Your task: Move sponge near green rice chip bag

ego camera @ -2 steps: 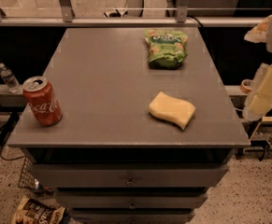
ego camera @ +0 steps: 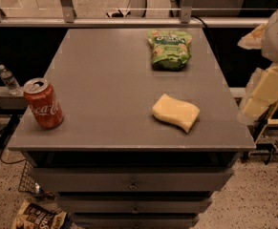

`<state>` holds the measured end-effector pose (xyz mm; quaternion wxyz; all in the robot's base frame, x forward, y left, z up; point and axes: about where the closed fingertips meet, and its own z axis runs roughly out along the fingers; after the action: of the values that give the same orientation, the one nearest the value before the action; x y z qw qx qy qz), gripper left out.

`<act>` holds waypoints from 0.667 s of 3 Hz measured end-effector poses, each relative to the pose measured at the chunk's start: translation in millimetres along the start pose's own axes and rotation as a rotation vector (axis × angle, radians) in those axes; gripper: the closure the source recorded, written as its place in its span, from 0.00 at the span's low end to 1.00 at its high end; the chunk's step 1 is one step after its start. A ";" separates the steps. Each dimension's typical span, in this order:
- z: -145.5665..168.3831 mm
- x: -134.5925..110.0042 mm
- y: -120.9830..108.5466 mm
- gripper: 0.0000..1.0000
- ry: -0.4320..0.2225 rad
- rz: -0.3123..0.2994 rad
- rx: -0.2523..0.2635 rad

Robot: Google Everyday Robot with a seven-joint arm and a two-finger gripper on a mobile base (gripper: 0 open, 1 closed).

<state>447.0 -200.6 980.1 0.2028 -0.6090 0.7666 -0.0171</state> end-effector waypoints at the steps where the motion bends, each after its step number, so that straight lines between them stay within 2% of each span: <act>1: 43.9 -26.0 -6.0 0.00 -0.195 -0.018 -0.101; 2: 71.5 -45.4 -5.3 0.00 -0.300 -0.034 -0.163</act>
Offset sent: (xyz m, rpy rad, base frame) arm 0.0517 0.0840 -0.0758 0.4303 0.1072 0.2340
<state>483.6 -143.5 929.2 0.2645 -0.6319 0.7163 0.1325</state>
